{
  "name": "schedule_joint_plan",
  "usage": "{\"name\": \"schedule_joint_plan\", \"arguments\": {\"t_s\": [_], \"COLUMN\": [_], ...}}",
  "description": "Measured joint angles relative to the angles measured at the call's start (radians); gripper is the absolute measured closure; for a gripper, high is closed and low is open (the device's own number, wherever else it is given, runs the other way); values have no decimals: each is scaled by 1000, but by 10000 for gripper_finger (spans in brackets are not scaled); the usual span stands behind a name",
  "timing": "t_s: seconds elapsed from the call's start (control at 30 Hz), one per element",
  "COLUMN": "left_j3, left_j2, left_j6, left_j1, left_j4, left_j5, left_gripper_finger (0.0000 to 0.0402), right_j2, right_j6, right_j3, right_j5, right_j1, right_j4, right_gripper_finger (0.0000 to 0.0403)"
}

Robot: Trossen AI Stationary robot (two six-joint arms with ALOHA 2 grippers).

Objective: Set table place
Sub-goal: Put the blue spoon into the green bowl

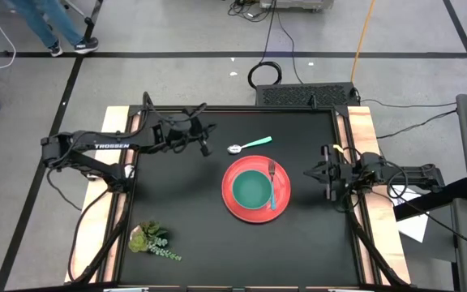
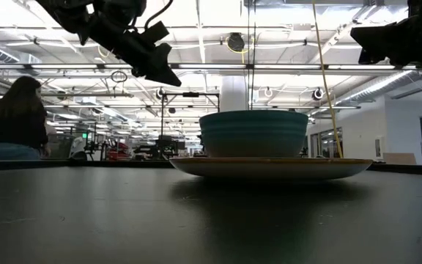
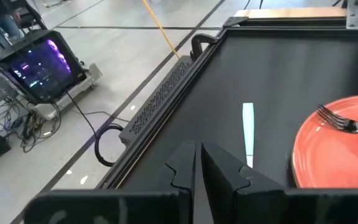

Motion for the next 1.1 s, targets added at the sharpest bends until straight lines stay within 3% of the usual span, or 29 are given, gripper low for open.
{"name": "schedule_joint_plan", "arguments": {"t_s": [0.33, 0.5, 0.73, 0.93, 1.1], "left_j3": [0, 41, 107, 155, 189], "left_j2": [0, 0, 1, 70, 142], "left_j6": [18, 1, 13, 18, 19], "left_j1": [6, 56, 143, 208, 221], "left_j4": [-4, -37, -60, -61, -56], "left_j5": [60, 225, 326, 405, 412], "left_gripper_finger": [369, 369, 369, 369, 369], "right_j2": [0, 0, 0, 0, 0], "right_j6": [58, 58, 54, 27, 10], "right_j3": [0, 0, 0, 0, 0], "right_j5": [0, 0, 0, 0, 0], "right_j1": [0, 0, 0, 0, 0], "right_j4": [8, 9, 9, 9, 7], "right_gripper_finger": [403, 403, 403, 403, 403]}}
